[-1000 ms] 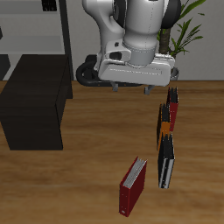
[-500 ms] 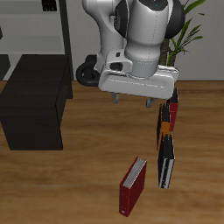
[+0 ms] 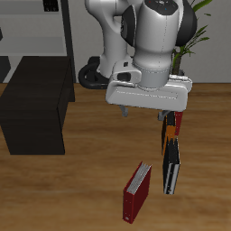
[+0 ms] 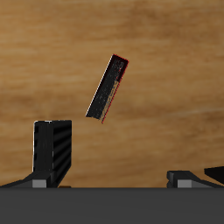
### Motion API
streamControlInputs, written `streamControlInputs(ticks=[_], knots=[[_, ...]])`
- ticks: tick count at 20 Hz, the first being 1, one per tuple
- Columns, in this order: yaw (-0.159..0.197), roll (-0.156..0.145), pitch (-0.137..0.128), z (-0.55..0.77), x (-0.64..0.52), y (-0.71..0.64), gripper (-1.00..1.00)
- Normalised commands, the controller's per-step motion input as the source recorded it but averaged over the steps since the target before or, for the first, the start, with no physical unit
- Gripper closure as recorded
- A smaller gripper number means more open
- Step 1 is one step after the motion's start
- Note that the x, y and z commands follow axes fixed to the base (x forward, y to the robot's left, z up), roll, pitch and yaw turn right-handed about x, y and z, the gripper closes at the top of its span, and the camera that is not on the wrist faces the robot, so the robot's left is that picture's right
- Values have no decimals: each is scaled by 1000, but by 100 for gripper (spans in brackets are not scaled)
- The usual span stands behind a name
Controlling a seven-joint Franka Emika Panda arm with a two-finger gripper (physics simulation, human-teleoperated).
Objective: Place the right red book flat on top of the shelf
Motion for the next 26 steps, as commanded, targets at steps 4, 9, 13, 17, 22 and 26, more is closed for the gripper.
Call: streamControlInputs(ticks=[4,9,13,17,22,26], knots=[[-22,5,-39,146,210,-6,-100],[11,-31,-120,136,266,-48,-100],[-25,19,-43,-130,334,5,-100],[-20,21,13,-297,233,88,-100],[-19,14,5,-214,91,63,-100],[-23,7,-14,-297,120,5,-100]])
